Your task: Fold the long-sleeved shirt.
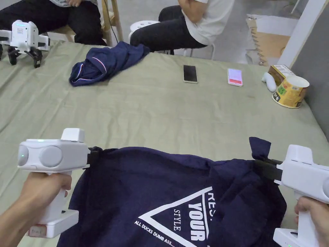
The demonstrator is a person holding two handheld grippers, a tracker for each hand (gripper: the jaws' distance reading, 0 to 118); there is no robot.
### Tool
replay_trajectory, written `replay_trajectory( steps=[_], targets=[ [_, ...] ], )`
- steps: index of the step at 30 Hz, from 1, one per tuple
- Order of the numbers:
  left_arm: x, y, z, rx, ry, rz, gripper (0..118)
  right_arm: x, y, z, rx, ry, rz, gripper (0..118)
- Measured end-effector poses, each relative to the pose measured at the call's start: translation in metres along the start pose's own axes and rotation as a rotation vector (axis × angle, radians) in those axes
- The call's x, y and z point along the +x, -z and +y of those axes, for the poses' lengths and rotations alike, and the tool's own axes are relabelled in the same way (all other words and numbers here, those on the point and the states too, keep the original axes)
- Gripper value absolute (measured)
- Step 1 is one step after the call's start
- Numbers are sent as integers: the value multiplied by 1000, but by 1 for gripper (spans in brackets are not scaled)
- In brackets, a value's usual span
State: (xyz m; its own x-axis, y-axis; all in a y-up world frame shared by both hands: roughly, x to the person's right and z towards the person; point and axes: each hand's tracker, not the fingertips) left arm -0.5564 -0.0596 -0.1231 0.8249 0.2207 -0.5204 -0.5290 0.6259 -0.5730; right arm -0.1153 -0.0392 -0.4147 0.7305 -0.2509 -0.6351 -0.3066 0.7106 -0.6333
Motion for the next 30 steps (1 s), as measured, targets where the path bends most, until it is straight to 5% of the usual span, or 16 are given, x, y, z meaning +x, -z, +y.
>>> replay_trajectory(
  steps=[8, 13, 21, 27, 29, 30],
  targets=[
    [4, -96, -71, 27, 39, -82, 8, -8, -95, -67, 69, 3, 19, 7],
    [9, -130, -137, -126, 105, -112, 8, -1, -133, -132, -63, -1, -6, 7],
    [-15, -116, -218, -385, 63, -57, 8, 14, -133, -207, -313, 35, -41, 7],
    [5, -98, -203, -416, 179, 23, 8, 2, -112, -201, -392, -31, -92, 7],
    [6, -97, -201, -407, 165, 34, 29, -2, -108, -193, -386, -47, -96, 11],
    [5, -99, -200, -371, 143, 80, 55, -4, -114, -193, -375, -54, -118, 22]
  ],
)
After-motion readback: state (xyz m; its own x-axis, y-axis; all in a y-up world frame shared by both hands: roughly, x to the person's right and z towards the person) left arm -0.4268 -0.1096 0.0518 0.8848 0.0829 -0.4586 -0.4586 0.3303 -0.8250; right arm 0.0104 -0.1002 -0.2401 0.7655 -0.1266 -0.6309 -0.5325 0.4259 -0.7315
